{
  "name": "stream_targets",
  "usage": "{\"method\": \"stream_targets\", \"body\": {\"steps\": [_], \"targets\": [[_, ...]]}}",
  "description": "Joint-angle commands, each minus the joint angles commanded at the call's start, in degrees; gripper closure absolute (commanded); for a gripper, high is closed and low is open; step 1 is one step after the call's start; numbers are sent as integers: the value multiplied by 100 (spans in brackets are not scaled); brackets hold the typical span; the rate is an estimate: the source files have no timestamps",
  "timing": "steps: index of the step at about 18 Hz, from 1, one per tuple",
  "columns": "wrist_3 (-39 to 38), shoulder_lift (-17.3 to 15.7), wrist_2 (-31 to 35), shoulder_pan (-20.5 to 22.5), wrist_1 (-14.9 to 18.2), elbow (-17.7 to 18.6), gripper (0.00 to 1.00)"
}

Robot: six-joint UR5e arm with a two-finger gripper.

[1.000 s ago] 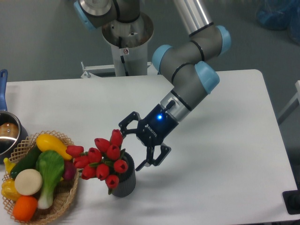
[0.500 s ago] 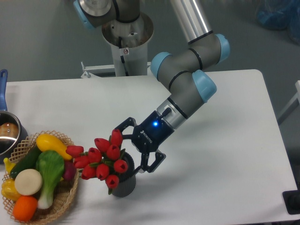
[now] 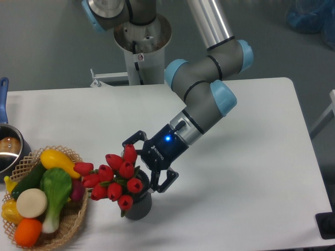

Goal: Pick up the flowers from the vase
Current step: 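Close the gripper around the tulip stems at the vase rim, then lift the gripped tulips straight up out of the grey vase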

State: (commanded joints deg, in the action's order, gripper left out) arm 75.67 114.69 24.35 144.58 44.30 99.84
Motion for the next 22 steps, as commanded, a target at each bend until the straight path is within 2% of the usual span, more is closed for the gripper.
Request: {"method": "stream_targets", "body": {"steps": [3,7,8,9,22], "targets": [[36,18,0,0,0,9,33],[62,79,0,9,0,-61,45],[62,88,0,17,0,-70,54],[62,88,0,17,0,-62,57],[9,-8,-333,79,9,-79,62]]}}
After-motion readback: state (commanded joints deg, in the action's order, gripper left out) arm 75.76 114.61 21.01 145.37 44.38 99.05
